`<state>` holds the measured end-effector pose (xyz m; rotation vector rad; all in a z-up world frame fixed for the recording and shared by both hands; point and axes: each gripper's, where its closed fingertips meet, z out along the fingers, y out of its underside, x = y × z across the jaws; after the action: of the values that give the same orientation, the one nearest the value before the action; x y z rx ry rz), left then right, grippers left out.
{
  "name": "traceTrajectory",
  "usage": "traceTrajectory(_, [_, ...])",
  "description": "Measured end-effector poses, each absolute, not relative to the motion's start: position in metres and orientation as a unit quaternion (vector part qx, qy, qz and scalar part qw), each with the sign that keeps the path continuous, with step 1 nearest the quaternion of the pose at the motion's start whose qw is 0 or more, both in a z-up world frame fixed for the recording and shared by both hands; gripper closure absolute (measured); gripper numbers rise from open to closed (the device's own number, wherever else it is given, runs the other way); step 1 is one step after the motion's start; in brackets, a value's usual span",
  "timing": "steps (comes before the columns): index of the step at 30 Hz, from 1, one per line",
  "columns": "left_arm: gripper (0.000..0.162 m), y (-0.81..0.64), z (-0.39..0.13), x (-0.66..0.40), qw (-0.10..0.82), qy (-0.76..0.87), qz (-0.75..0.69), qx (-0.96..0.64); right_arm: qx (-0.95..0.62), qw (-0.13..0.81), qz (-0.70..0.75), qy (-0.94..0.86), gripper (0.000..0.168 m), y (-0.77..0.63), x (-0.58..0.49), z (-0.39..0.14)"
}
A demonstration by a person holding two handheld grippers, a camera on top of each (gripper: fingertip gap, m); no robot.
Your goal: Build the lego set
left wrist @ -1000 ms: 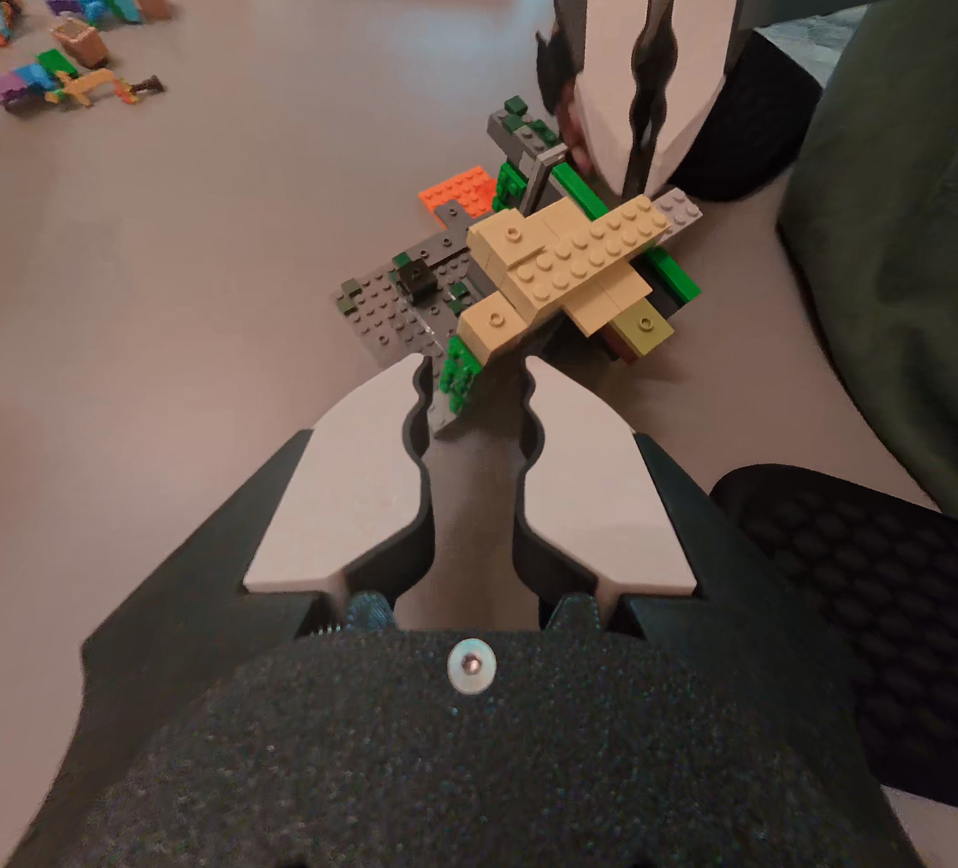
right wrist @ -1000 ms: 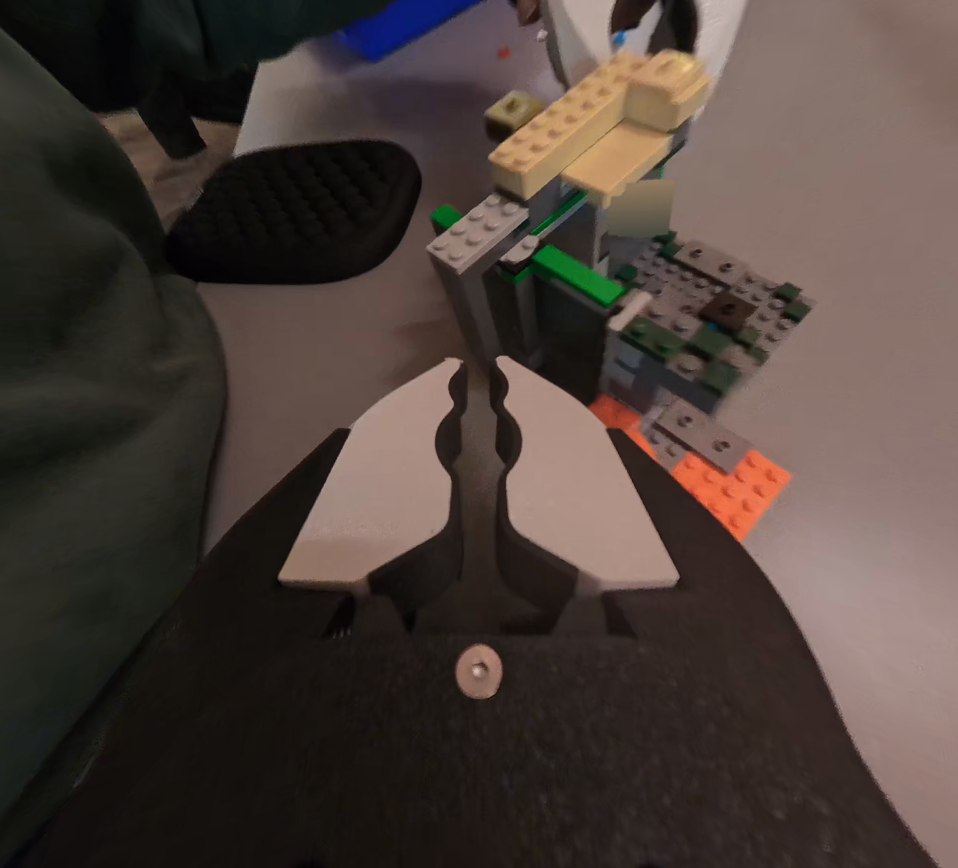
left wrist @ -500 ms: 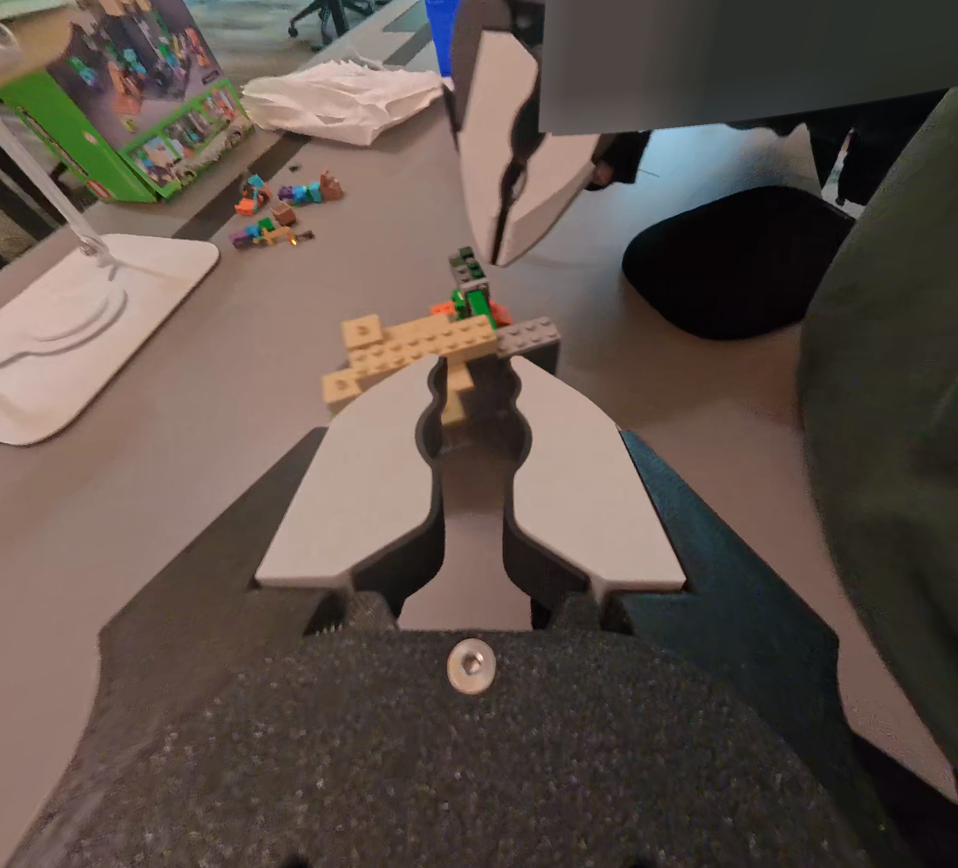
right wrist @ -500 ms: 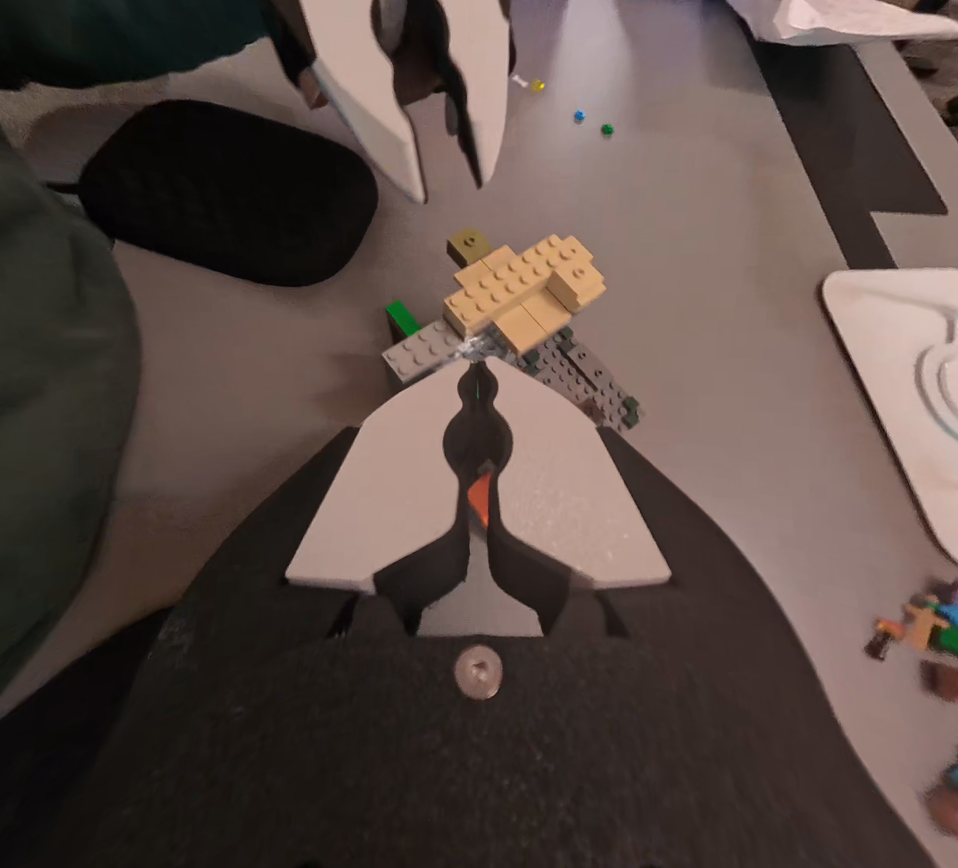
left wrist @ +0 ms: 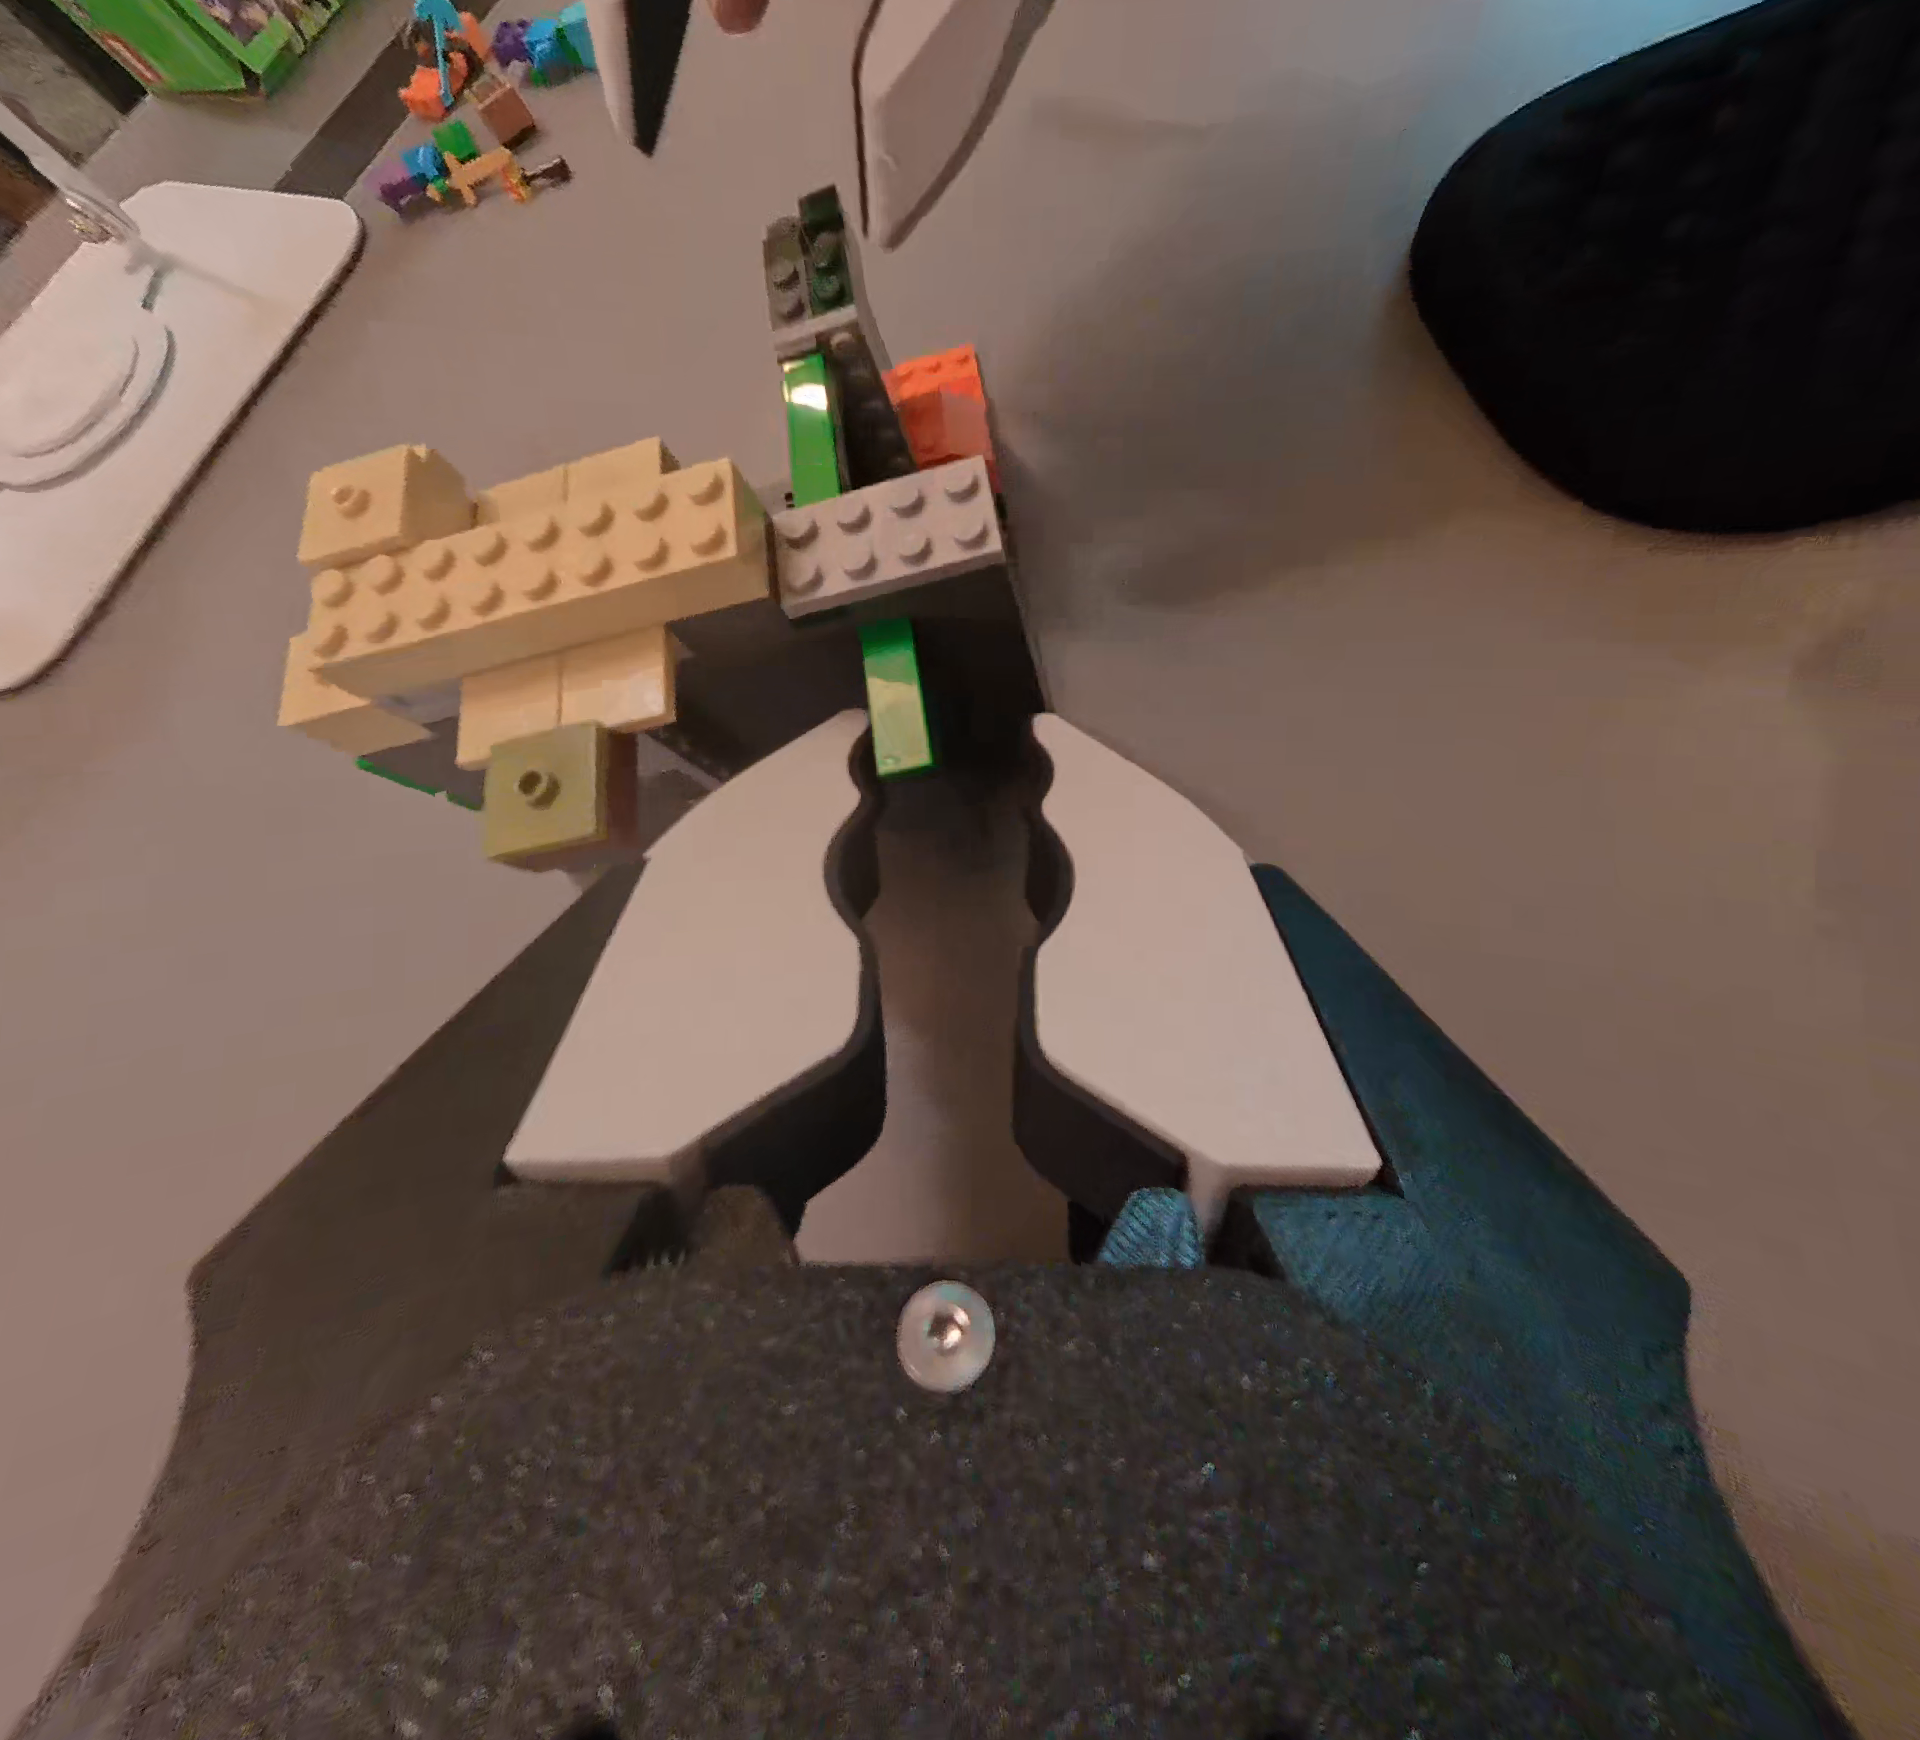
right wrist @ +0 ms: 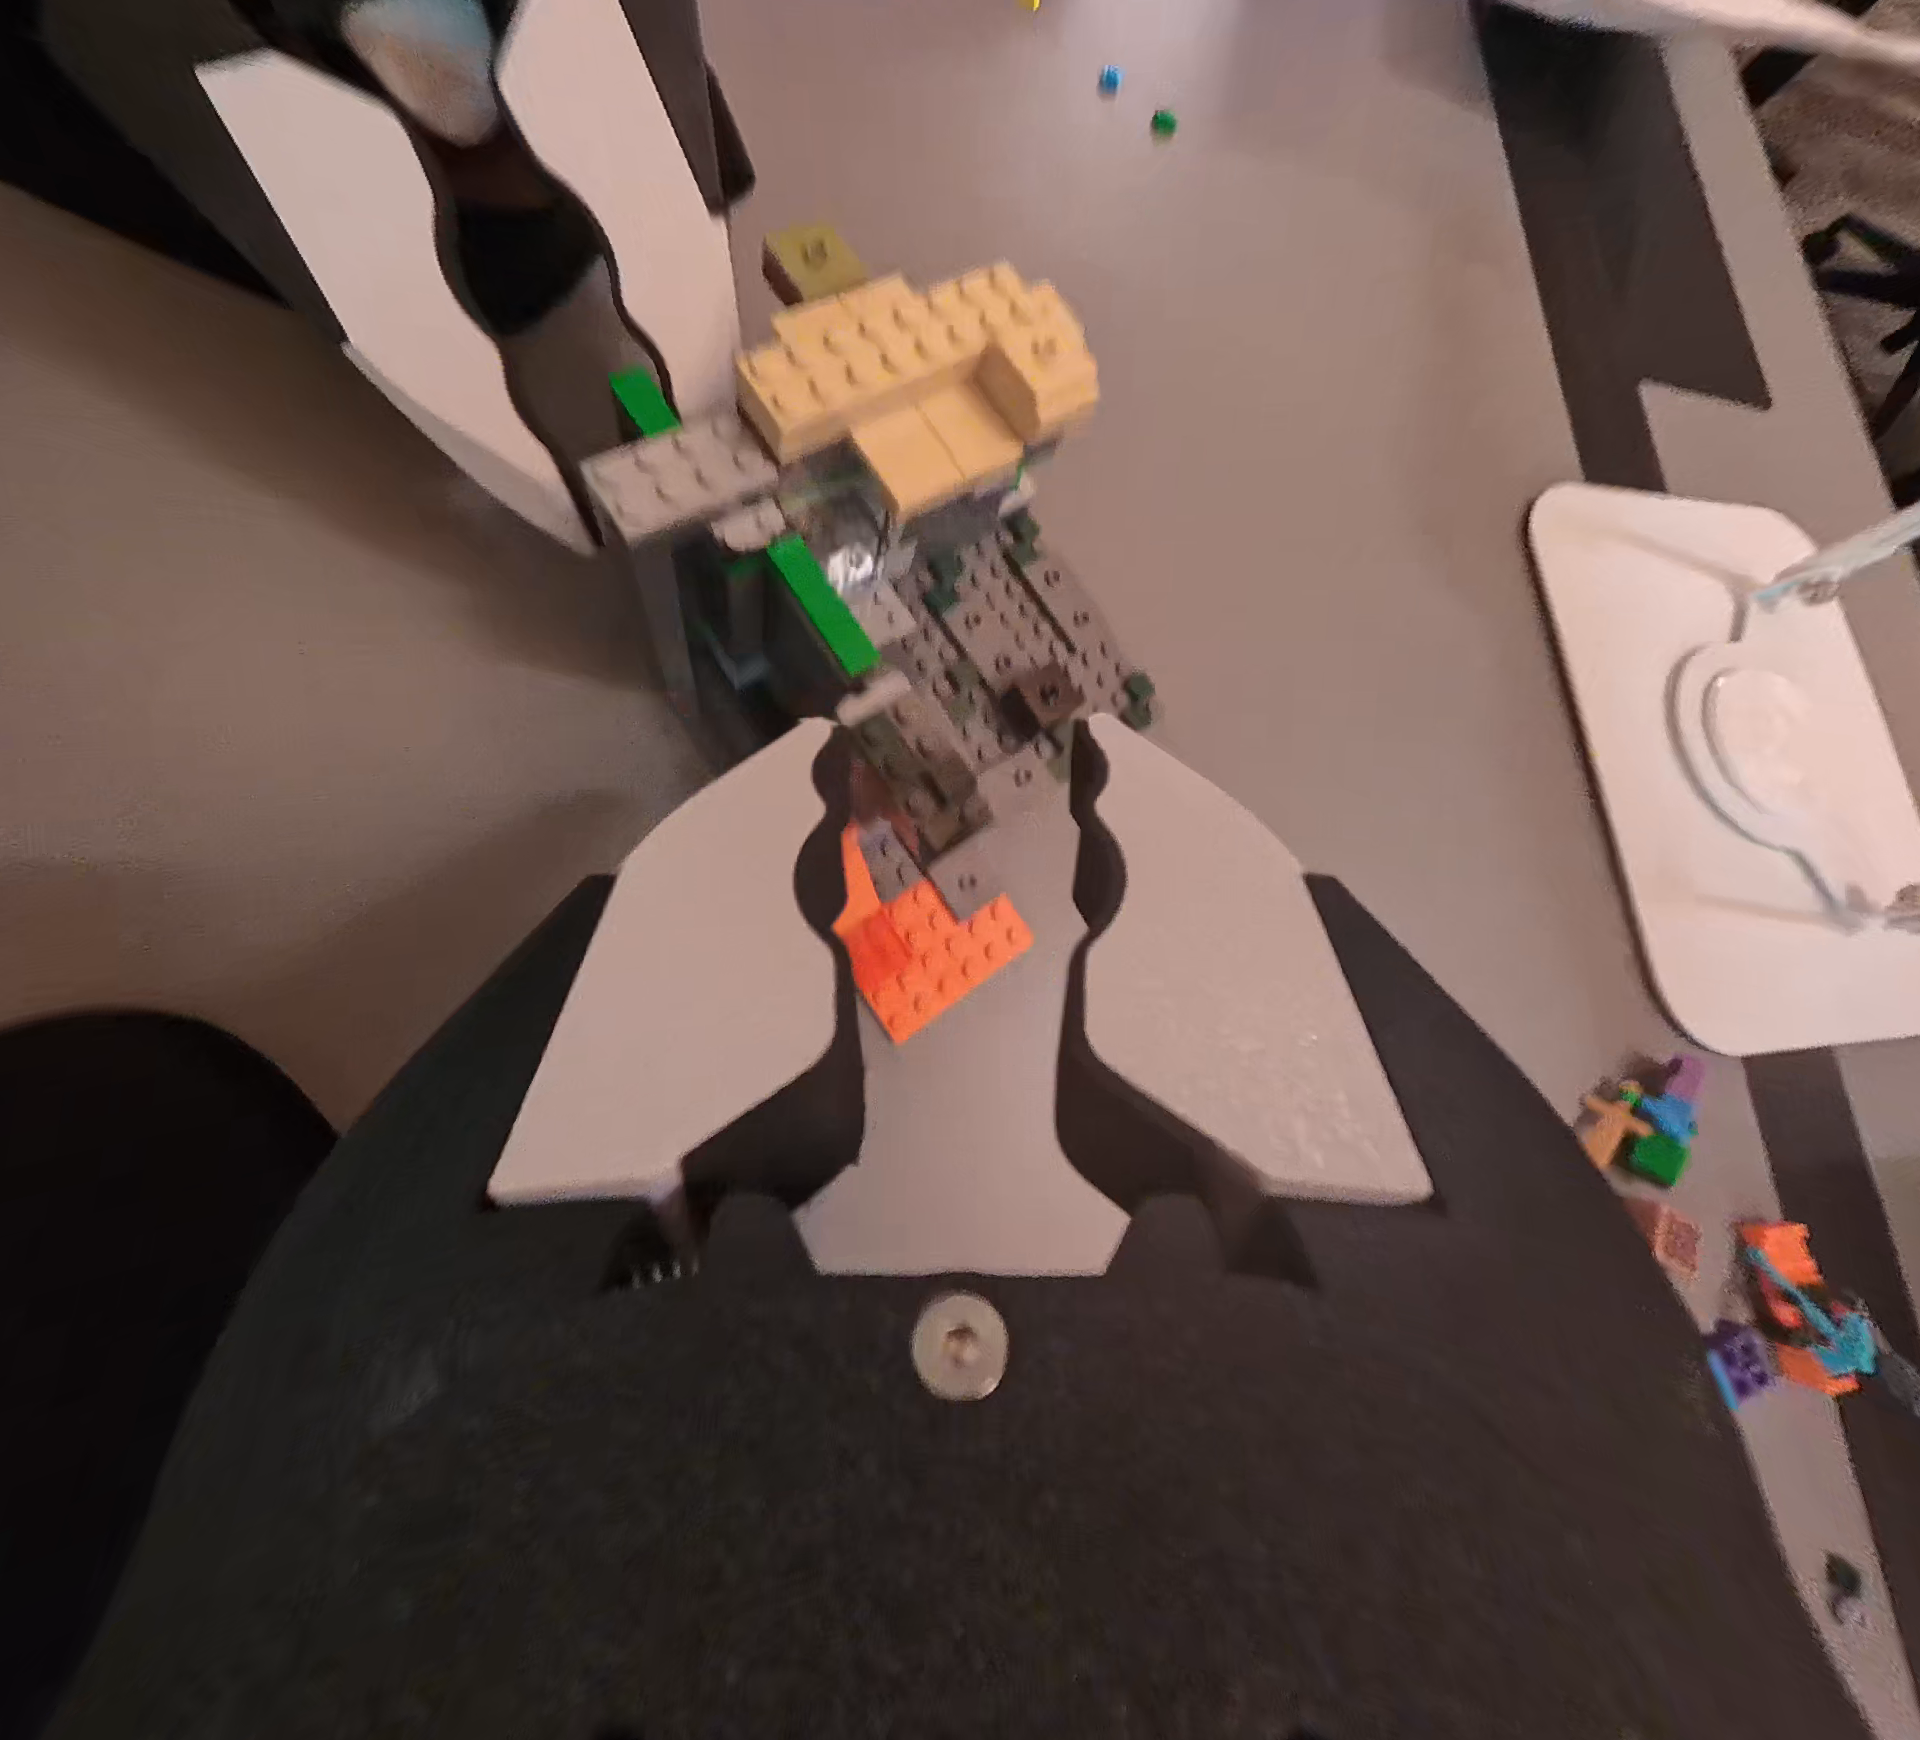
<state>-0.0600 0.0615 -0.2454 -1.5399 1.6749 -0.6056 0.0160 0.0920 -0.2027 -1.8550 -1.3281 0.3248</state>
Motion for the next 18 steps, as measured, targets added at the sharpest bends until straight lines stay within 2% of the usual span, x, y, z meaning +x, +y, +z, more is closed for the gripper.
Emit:
traceTrajectory(1, [0.145,0.065,-0.245,-0.06,0.391,0.658,-0.226,-0.602,-0.74,0.401,0.131,-0.524,0.125,0.093,0.02,-0.21])
traceTrajectory(5, [0.151,0.076,-0.245,-0.063,0.376,0.661,-0.206,-0.616,-0.745,0.392,0.161,-0.515,0.127,0.091,0.017,-0.23])
traceTrajectory(7, [0.153,0.084,-0.246,-0.066,0.369,0.661,-0.199,-0.623,-0.745,0.4,0.16,-0.509,0.134,0.092,0.012,-0.233])
traceTrajectory(18, [0.145,0.117,-0.248,-0.077,0.346,0.64,-0.187,-0.66,-0.782,0.405,0.137,-0.453,0.141,0.095,-0.003,-0.233])
